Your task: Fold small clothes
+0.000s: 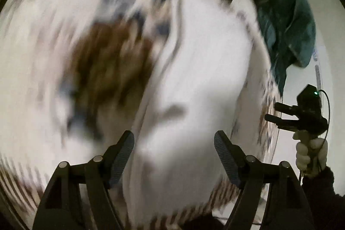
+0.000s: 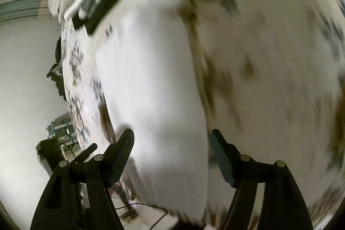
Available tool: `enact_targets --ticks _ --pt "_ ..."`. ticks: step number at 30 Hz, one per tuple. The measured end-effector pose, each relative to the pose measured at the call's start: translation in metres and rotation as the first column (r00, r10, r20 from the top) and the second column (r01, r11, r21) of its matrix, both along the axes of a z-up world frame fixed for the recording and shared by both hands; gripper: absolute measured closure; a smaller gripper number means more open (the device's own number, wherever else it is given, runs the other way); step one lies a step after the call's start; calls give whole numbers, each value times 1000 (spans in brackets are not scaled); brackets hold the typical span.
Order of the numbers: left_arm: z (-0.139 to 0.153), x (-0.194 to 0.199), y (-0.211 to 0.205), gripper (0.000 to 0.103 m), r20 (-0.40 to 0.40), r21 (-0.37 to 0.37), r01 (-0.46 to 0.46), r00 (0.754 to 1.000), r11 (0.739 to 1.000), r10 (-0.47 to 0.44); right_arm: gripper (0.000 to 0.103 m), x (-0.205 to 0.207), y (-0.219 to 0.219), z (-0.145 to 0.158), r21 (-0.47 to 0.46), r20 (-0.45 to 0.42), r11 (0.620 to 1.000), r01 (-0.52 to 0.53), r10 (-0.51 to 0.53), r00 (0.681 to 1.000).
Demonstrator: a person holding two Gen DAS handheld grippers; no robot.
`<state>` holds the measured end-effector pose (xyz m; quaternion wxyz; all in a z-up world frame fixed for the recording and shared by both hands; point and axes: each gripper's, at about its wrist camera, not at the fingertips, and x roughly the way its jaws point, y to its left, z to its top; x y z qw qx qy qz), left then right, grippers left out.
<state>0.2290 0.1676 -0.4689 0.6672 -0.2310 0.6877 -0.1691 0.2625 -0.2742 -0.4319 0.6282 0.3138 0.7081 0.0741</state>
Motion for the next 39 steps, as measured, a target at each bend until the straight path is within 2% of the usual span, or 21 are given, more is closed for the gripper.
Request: enact_targets --ticks 3,5,7,8,10,11,12,13,16,20,22,23,24,26,28,31,34,35,37,38,39 --pt "-34 -48 2 28 -92 53 -4 996 999 9 29 -72 6 -8 -16 -73 1000 17 -18 997" --pt "-50 -69 0 30 -103 75 -13 994 997 21 29 -121 18 -27 4 -136 1000 28 -28 990" --pt "-58 -87 -3 95 -44 71 -47 998 996 50 29 -154 37 -52 15 -197 999 31 -28 980" --pt "-61 -90 -6 99 -44 89 -58 997 994 62 29 -169 44 -64 17 -219 999 36 -31 975" --pt "-57 -92 -10 99 -25 68 -103 994 992 105 30 -199 63 -91 20 -253 999 46 -39 967" --pt "-53 -92 -12 99 -15 79 -112 993 991 114 47 -205 67 -96 13 -247 998 63 -58 967" --pt "-49 -93 -14 99 -4 98 -107 994 989 108 88 -217 73 -100 11 -231 995 99 -94 968" --pt "-48 -93 -14 99 9 137 -98 995 986 98 96 -227 82 -105 20 -241 994 108 -100 965" --pt "-51 -93 -2 100 25 220 -91 996 971 88 96 -239 89 -97 -27 -194 991 127 -130 972" --pt "-56 -93 10 95 -23 120 -144 989 982 148 96 -249 87 -96 20 -222 992 124 -116 968" --pt "-60 -93 12 65 -21 70 -156 987 985 158 92 -249 83 -94 45 -239 992 117 -103 966" --pt "-64 -94 13 32 -15 50 -162 986 985 163 71 -248 79 -93 54 -232 993 109 -94 968" --pt "-69 -96 12 26 -11 17 -173 985 985 173 37 -247 66 -90 53 -219 993 103 -90 972" --pt "-84 -99 5 26 -52 -26 -172 984 985 170 20 -246 51 -93 68 -201 990 126 -110 974" --pt "-99 -98 -11 26 -78 -25 -138 988 990 136 20 -248 52 -110 115 -222 986 125 -97 970" --pt "-100 -99 -23 26 -52 35 -95 994 995 97 20 -252 64 -125 202 -223 969 142 -96 970" --pt "-97 -100 -23 26 -57 35 -84 995 996 86 21 -258 78 -136 253 -222 952 173 -117 968" --pt "-98 -100 -24 26 -65 29 -75 995 997 77 28 -260 84 -138 267 -216 947 180 -123 969" --pt "-98 -104 -26 26 -56 36 -51 997 998 53 51 -262 90 -141 259 -220 949 182 -126 967" --pt "-98 -105 -30 31 -43 48 -37 998 998 40 66 -264 92 -141 259 -216 949 182 -127 968" --pt "-97 -107 -32 57 -30 61 -22 999 998 24 77 -265 93 -139 261 -210 948 183 -130 969"
